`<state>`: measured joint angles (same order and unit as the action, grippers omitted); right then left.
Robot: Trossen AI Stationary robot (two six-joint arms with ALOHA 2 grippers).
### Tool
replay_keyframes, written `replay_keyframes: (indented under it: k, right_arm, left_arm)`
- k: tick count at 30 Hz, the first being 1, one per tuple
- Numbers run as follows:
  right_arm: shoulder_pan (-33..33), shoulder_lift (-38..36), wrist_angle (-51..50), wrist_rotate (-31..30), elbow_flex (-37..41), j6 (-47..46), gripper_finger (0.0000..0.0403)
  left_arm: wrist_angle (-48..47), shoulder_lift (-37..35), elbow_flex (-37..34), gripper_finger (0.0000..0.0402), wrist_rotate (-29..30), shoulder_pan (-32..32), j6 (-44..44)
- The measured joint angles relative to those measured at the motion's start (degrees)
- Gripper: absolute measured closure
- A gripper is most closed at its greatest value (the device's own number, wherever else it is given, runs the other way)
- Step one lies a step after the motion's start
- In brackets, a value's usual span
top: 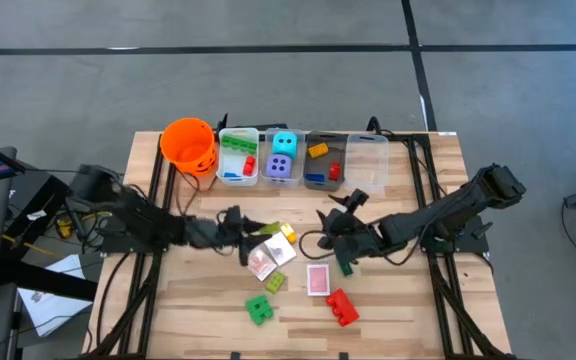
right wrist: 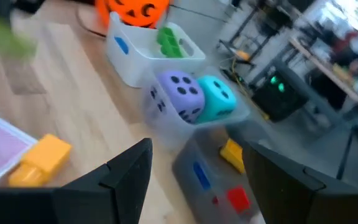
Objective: Pick & Place Toys
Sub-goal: Put the left light green game piece into the black bin
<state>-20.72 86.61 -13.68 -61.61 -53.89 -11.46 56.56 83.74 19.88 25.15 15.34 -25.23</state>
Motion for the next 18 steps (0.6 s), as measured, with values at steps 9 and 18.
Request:
replay_keyframes:
  k: [9,18]
  right_arm:
    - [-2.85,0.0,28.39,18.46,0.0,33.57,0.0159]
    - [1.21,0.0,34.0,32.33,0.0,37.19,0.0159]
  left_arm:
    - [-12.49,-17.39,-0.04,0.0266,-29.03,-11.07,-0.58]
    - [-10.04,-19.23,-0.04,0.0266,-32.29,-11.9,-2.18]
